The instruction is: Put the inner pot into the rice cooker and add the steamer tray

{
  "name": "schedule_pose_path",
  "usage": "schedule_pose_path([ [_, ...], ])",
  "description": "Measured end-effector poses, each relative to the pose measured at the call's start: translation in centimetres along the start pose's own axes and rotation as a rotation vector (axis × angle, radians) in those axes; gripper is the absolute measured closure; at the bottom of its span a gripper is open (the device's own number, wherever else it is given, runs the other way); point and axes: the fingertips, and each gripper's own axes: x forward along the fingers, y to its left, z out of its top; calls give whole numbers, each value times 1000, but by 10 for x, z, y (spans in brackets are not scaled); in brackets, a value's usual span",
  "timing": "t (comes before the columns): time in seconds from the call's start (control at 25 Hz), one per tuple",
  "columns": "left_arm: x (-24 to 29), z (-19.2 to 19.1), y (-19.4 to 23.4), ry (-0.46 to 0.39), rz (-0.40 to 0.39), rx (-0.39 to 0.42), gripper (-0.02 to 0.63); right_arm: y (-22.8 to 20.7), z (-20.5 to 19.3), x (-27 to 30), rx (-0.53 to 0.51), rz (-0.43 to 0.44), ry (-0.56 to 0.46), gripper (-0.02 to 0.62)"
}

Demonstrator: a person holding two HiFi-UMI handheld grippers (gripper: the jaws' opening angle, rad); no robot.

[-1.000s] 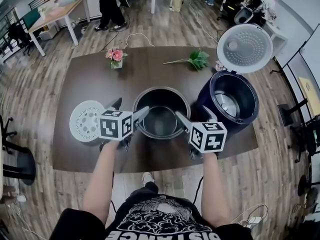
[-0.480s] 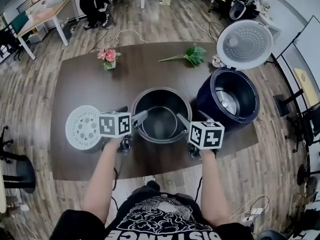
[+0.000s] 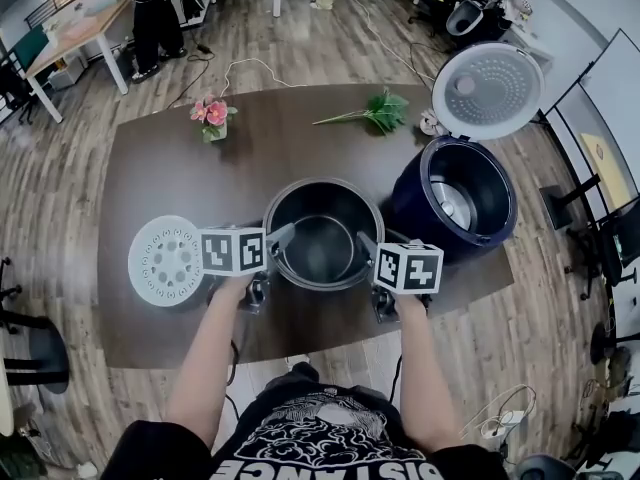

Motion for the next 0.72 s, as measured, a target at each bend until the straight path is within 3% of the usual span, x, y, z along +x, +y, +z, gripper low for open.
schedule_pose_path([
  [0.16,0,2,5,3,30,1,422,-1,-2,1,10,-11,12,447],
  [0.52,-1,5,4,21,64,55,447,-2,-1,0,31,-30,10,469],
  [0.72,-11,21,1,-41,75,66,472,2,13,-9,13,-33,-38,480],
])
